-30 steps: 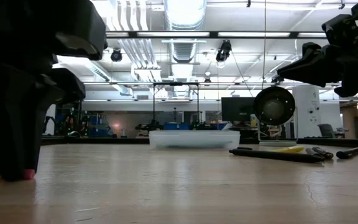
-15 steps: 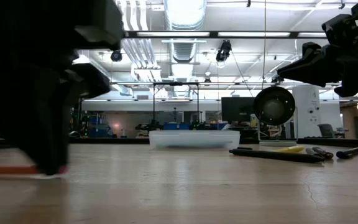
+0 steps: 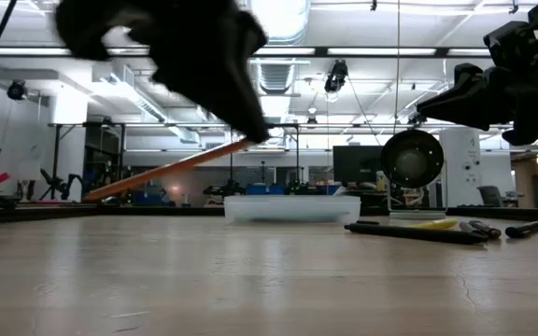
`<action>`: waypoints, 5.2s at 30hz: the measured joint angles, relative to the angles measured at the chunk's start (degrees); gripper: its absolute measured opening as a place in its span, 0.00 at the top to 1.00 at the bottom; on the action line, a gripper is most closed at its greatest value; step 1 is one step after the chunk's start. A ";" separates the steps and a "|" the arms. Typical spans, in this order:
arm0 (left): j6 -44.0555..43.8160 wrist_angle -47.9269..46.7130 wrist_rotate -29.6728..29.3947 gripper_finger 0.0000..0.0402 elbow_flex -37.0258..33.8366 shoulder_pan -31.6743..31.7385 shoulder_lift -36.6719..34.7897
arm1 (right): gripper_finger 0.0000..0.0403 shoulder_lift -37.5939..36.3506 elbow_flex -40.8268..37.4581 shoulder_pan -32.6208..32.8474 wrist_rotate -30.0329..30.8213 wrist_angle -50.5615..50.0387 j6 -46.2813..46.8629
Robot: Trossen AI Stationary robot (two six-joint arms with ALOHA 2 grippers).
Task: Pick & place school supplies into a supply box
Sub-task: Put the yellow pencil into the black box
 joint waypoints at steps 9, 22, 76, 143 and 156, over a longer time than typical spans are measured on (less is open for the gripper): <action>10.26 0.84 -4.82 1.00 4.35 3.32 -0.02 | 0.83 0.00 0.00 0.00 -0.01 -0.01 0.03; 26.57 7.66 -10.52 1.00 3.51 5.88 -0.11 | 0.83 0.01 -0.01 0.00 0.00 -0.01 0.05; 47.59 28.02 -10.47 1.00 1.28 25.69 6.40 | 0.83 0.00 -0.01 0.00 -0.01 -0.01 0.02; 45.74 35.65 -12.39 1.00 0.19 27.91 7.30 | 0.83 0.00 -0.01 0.02 0.00 0.02 0.00; 45.16 35.59 -11.82 0.97 -0.42 27.91 7.34 | 0.83 0.01 -0.01 0.01 0.01 0.01 0.00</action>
